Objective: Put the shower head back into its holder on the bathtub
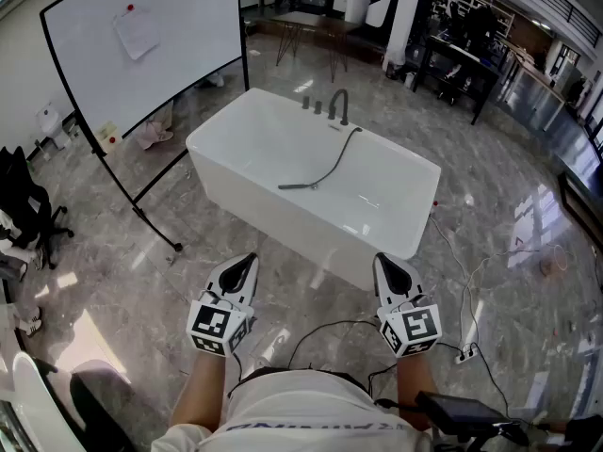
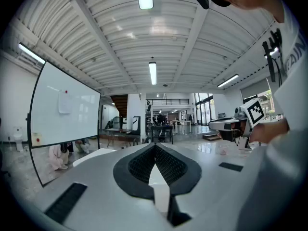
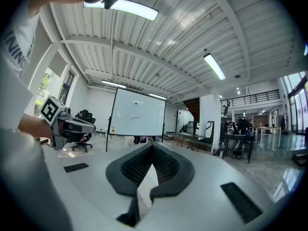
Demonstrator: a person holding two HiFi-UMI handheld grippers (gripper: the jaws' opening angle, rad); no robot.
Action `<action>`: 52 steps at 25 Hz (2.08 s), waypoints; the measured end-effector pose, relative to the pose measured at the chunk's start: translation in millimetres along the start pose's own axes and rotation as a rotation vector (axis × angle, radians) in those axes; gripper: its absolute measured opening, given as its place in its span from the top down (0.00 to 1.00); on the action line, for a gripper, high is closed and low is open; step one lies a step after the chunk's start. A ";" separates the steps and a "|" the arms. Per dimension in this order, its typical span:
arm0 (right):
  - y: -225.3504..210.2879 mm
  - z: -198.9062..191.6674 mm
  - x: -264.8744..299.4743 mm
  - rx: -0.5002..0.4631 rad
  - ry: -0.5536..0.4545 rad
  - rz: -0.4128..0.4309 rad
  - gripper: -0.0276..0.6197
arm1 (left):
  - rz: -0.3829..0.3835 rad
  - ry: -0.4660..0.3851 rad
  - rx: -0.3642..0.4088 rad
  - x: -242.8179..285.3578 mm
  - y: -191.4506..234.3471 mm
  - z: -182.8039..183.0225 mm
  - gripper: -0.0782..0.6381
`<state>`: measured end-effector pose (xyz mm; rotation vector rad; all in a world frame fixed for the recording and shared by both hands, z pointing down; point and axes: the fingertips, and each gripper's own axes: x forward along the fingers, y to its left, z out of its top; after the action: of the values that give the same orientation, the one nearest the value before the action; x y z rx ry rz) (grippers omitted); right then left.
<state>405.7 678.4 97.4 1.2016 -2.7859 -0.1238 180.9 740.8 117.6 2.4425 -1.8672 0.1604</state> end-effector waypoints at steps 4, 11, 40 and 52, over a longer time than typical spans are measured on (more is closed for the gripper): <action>1.6 -2.3 -3.4 0.002 0.005 -0.002 0.94 | -0.013 0.004 0.000 -0.4 -5.0 -2.8 0.87; -1.9 -4.8 -11.7 0.003 0.006 -0.009 0.94 | -0.025 0.013 -0.002 -0.6 -16.2 -7.2 0.87; -76.8 -54.9 -73.3 0.133 -0.009 0.106 0.94 | -0.094 0.073 0.212 22.3 -151.7 -1.0 0.87; -120.3 -67.5 -68.3 0.114 -0.005 0.062 0.94 | -0.088 0.058 0.102 81.3 -150.9 -8.0 0.87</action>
<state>547.6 643.6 146.0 1.1384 -2.8658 0.0370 347.2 703.4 137.4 2.5516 -1.7663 0.3257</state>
